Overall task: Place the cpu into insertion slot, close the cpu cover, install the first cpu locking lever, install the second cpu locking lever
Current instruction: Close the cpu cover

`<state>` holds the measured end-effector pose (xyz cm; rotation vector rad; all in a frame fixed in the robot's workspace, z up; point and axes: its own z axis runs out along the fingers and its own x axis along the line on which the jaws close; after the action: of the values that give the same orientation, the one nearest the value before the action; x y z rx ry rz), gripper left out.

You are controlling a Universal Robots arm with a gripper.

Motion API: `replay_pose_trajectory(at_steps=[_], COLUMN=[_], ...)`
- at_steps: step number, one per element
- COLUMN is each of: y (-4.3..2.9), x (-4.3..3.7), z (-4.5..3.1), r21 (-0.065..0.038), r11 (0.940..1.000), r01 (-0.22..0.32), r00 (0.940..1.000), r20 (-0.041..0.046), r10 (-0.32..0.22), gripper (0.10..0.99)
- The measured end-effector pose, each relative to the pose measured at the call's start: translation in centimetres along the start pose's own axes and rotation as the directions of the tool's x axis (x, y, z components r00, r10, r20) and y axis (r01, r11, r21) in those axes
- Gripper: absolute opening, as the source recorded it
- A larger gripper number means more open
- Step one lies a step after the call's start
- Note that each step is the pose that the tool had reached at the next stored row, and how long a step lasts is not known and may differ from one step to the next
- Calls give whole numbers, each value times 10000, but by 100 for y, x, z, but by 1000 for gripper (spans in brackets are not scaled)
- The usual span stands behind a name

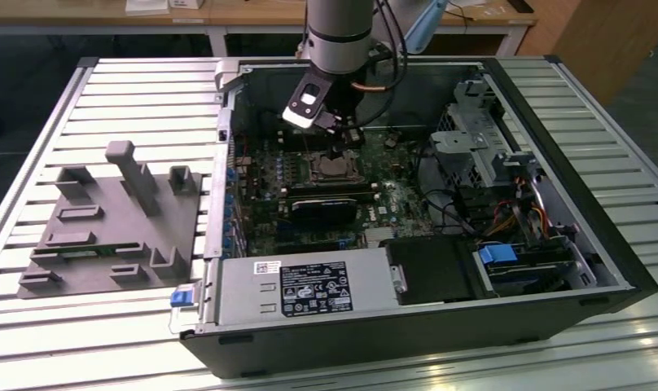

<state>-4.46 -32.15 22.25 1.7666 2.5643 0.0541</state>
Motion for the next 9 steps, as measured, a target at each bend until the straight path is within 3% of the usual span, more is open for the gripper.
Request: replay_pose_trajectory(at_steps=[5, 9], y=[0, 0], x=[0, 0], z=[4, 6], r21=[4, 6], r11=[9958, 9865], r01=[914, 1639], r00=[9958, 9865], r20=[-20, -36], r10=[-914, -1639], gripper=[102, 102])
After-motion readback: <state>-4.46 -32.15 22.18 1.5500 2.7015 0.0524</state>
